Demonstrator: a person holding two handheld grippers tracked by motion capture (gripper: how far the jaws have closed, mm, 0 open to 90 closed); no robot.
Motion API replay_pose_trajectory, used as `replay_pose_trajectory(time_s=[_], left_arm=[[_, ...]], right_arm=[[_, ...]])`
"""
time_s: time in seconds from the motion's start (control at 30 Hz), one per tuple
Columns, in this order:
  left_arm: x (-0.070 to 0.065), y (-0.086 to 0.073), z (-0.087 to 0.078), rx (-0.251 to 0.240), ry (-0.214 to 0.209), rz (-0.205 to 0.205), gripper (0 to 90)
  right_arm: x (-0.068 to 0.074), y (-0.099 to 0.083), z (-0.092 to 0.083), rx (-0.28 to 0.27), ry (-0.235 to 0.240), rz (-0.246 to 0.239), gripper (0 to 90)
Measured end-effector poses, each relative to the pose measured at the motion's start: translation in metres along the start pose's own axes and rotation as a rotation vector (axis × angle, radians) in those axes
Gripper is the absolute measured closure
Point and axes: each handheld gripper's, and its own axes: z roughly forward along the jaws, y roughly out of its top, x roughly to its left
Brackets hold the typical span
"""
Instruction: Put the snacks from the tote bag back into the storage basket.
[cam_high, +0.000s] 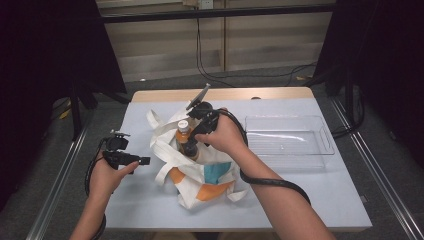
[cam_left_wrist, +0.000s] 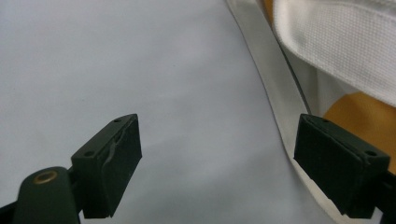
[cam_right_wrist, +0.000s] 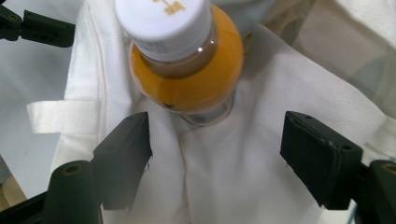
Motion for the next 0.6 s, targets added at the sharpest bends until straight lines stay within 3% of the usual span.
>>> replay_pose_trajectory(time_s=[0.6], left_arm=[[0.004,-0.002,-0.003,-0.011,-0.009,-0.02,14.8]], right_arm=[[0.009,0.016,0.013,0.018,0.01,-0.053,23.2]])
